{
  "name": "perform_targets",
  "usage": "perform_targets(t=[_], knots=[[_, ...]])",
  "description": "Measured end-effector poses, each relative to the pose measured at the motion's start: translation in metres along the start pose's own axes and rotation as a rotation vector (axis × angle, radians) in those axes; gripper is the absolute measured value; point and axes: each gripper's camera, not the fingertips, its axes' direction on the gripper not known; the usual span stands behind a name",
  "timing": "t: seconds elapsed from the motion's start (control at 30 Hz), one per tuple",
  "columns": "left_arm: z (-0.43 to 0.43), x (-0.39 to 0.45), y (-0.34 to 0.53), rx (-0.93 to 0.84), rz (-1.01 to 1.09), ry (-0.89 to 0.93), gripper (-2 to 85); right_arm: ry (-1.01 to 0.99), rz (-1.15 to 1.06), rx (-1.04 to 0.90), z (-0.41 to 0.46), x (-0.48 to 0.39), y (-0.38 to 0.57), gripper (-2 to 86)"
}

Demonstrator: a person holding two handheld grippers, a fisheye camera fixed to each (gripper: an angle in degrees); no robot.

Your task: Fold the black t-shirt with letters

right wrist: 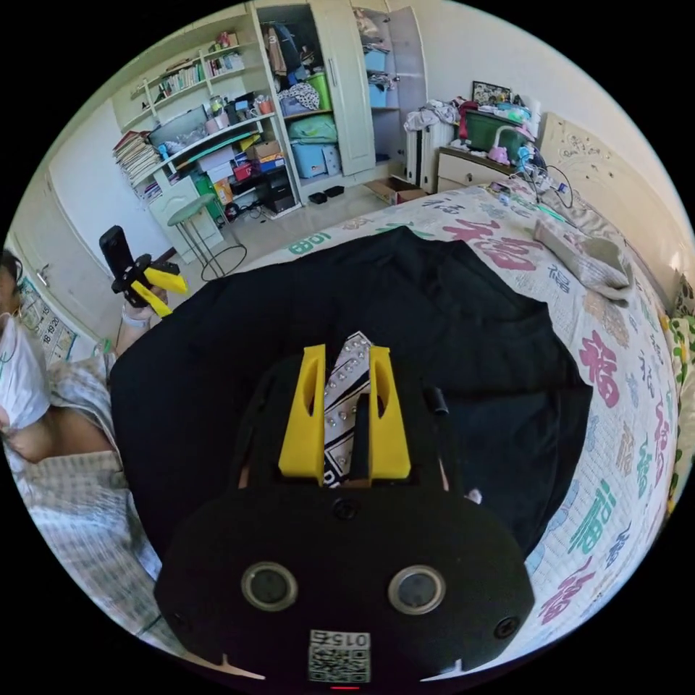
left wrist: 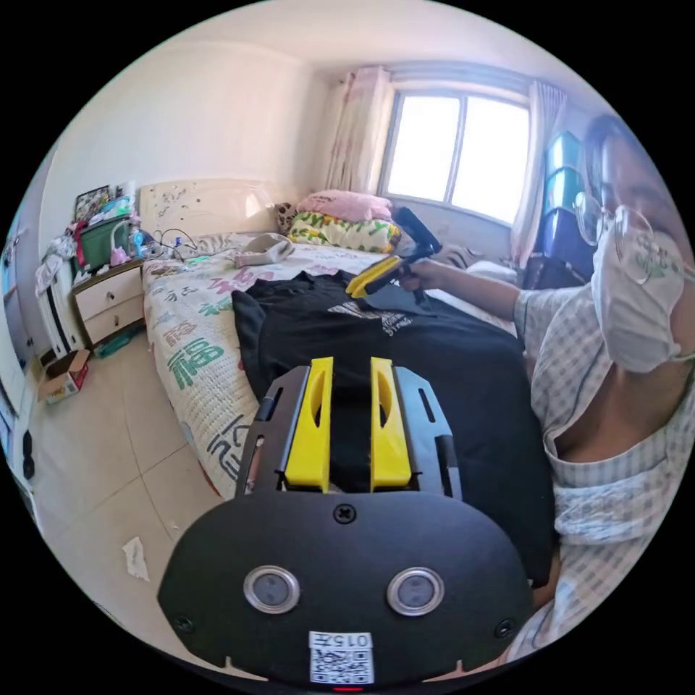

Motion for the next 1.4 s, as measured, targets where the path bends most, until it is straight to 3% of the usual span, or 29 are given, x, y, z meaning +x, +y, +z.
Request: perform_targets(t=[0.07, 0.17, 0.23, 0.4, 0.5, 0.53, 0.63, 0.77, 0.87, 1.07, 1.17, 1.23, 1.4], knots=[[0.022, 0.022, -0.022, -0.118, 0.090, -0.025, 8.5, -0.037, -0.043, -0.136, 0.024, -0.007, 0.000, 10.3], [0.057, 0.040, -0.048, -0.267, 0.184, -0.054, 7.9, 0.028, -0.087, -0.137, 0.034, -0.015, 0.004, 7.7], [0.076, 0.045, -0.061, -0.345, 0.217, -0.068, 6.5, -0.031, -0.100, -0.150, 0.034, -0.015, 0.004, 3.7], [0.064, 0.051, -0.080, -0.267, 0.241, -0.077, 3.6, -0.019, -0.085, -0.071, 0.010, -0.015, 0.018, 0.0], [0.074, 0.052, -0.088, -0.343, 0.248, -0.082, 4.5, -0.050, -0.083, -0.258, 0.032, -0.013, 0.038, 2.3], [0.078, 0.047, -0.089, -0.372, 0.221, -0.065, 5.1, -0.077, -0.052, -0.233, 0.030, -0.010, 0.048, 3.3], [0.044, 0.017, -0.098, -0.326, 0.103, 0.051, 6.2, -0.078, -0.036, -0.165, -0.005, 0.001, 0.071, 4.6], [0.006, -0.056, -0.149, -0.222, -0.059, -0.085, 9.8, 0.282, 0.064, 0.013, -0.043, 0.043, 0.090, 6.4], [0.036, -0.114, -0.206, -0.214, -0.138, -0.110, 12.3, 0.401, 0.154, 0.048, -0.040, 0.085, 0.087, 8.1], [0.167, -0.211, -0.293, -0.250, -0.256, -0.061, 12.5, 0.441, 0.274, 0.075, -0.006, 0.152, 0.075, 11.6], [0.225, -0.245, -0.305, -0.308, -0.274, -0.131, 13.3, 0.329, 0.296, -0.066, 0.030, 0.173, 0.074, 12.3], [0.257, -0.261, -0.295, -0.395, -0.288, -0.125, 13.2, 0.325, 0.282, -0.032, 0.029, 0.166, 0.082, 11.5], [0.236, -0.272, -0.284, -0.271, -0.326, -0.069, 4.0, 0.385, 0.201, -0.022, 0.034, 0.136, 0.095, 1.4]])
